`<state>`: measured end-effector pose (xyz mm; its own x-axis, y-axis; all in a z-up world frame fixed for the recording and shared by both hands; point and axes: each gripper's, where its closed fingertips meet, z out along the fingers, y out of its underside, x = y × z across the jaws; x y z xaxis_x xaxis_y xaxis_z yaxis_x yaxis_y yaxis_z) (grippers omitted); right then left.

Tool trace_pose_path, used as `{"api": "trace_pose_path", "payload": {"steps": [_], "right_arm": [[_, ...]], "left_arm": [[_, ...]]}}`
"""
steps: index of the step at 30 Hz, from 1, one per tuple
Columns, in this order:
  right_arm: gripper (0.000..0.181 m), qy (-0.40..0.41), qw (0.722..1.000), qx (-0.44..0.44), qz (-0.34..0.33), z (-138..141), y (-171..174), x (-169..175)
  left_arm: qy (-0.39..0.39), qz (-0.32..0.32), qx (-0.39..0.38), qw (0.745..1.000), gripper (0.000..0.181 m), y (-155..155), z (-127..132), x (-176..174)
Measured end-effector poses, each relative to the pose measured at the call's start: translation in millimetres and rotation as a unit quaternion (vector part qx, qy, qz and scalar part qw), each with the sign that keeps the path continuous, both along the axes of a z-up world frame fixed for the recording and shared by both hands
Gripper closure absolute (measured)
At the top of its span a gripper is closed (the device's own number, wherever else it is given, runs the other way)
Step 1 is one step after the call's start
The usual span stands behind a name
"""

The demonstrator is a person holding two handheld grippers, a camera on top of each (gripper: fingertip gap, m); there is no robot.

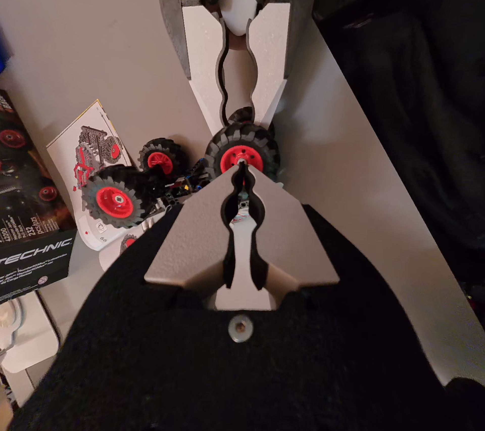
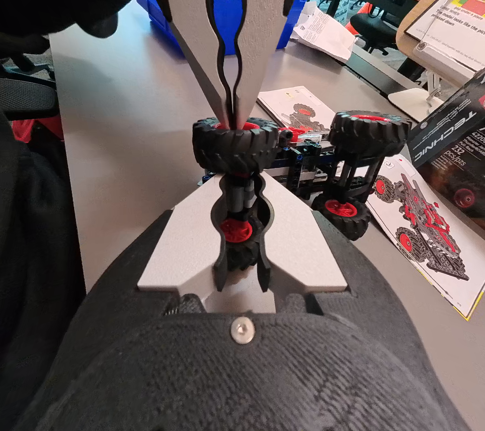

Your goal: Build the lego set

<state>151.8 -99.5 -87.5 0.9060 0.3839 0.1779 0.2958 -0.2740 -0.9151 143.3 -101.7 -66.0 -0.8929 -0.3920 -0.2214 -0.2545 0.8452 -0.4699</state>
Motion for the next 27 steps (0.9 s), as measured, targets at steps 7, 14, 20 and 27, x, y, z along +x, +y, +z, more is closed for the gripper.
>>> {"api": "trace_pose_path", "payload": {"steps": [7, 14, 20, 27], "right_arm": [[0.166, 0.007, 1.000, 0.000, -0.005, -0.6, -0.1, 2.9], [0.166, 0.011, 1.000, 0.012, -0.008, 1.1, 1.6, 2.4], [0.148, 0.006, 1.000, 0.002, 0.026, 2.0, -11.7, 7.5], [0.150, -0.009, 1.000, 0.000, -0.009, 8.9, 6.5, 73.4]], "left_arm": [[0.030, 0.001, 0.013, 0.999, 0.181, -2.4, -1.3, 3.5], [-0.018, 0.042, -0.039, 0.998, 0.181, 3.0, 17.7, 2.7], [-0.105, 0.191, -0.150, 0.964, 0.181, 41.5, 31.5, 7.5], [-0.107, 0.268, -0.207, 0.935, 0.181, 62.0, 5.9, -2.5]]}}
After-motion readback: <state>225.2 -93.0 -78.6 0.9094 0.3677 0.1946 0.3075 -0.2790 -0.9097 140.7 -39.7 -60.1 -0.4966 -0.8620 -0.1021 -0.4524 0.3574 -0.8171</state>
